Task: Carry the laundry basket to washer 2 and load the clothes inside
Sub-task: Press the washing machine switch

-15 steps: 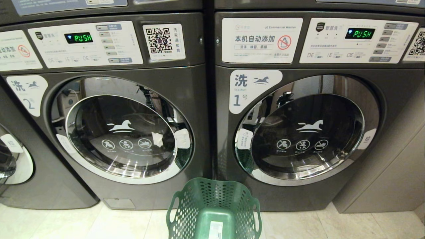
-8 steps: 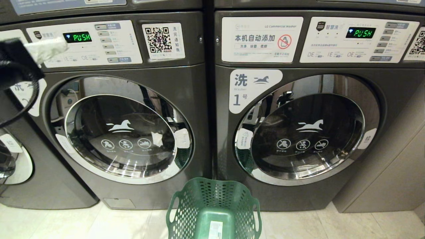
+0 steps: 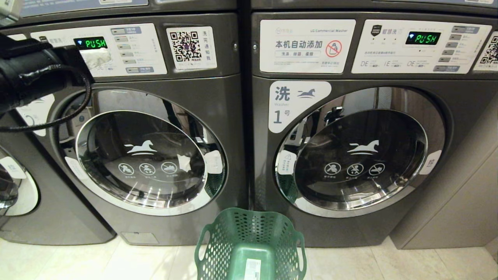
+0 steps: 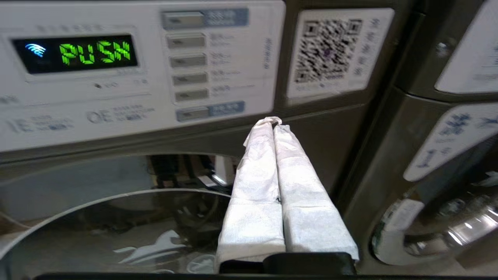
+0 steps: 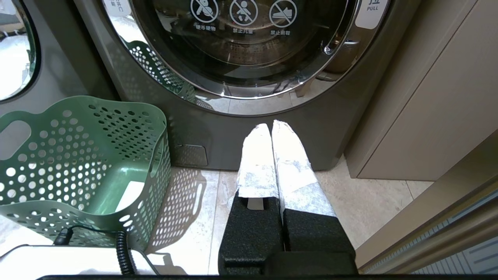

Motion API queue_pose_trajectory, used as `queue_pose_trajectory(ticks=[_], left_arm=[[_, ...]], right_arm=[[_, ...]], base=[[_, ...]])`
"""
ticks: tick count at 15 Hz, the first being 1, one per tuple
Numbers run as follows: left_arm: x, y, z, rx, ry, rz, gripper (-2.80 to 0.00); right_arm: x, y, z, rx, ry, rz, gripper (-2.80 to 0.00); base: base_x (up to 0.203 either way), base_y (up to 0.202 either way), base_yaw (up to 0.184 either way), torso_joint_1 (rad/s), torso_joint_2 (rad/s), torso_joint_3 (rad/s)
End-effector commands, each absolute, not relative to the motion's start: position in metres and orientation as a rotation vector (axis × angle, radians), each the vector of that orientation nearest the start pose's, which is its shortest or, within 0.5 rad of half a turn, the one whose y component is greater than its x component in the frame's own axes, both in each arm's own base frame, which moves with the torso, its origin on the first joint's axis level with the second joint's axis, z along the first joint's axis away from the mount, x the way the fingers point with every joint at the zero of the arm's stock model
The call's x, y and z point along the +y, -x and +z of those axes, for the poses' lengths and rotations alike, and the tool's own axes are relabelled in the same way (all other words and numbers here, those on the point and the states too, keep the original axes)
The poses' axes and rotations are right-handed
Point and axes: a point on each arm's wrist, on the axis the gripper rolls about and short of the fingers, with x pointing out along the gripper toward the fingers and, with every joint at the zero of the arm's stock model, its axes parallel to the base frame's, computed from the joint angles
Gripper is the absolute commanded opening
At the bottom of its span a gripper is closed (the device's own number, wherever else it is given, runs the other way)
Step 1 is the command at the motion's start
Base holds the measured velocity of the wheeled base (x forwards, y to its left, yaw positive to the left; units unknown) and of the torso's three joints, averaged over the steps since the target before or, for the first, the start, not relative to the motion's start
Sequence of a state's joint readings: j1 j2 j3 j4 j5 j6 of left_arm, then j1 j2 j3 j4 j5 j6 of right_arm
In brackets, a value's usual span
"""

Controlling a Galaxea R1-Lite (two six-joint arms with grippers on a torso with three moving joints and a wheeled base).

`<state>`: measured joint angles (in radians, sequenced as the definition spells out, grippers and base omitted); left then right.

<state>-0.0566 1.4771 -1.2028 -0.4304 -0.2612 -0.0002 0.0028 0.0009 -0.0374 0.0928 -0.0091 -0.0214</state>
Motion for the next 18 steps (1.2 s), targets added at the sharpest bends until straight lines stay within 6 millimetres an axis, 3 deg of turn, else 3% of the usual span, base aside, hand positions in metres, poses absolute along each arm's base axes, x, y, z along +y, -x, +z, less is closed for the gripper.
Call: queue_pose_trajectory(ticks=[1, 5, 18], left_arm=[[-0.02, -0.278, 0.34, -0.156, -0.021, -0.275, -2.8], [-0.019, -0.304, 0.341, -0.163, -0.033, -0.202, -2.8], [-0.018, -0.337, 0.336, -0.159, -0.033, -0.192, -2.8]], right_arm=[[0.0, 0.026, 0.076, 0.055, 0.022, -0.006, -2.8], [0.0, 0.026, 0.076, 0.055, 0.02, -0.006, -2.8], [0.0, 0.026, 0.076, 0.054, 0.019, -0.006, -2.8]], base=[[0.0, 0.0, 0.0, 0.0, 0.0, 0.0], [0.0, 0.0, 0.0, 0.0, 0.0, 0.0], [0.0, 0.0, 0.0, 0.0, 0.0, 0.0]])
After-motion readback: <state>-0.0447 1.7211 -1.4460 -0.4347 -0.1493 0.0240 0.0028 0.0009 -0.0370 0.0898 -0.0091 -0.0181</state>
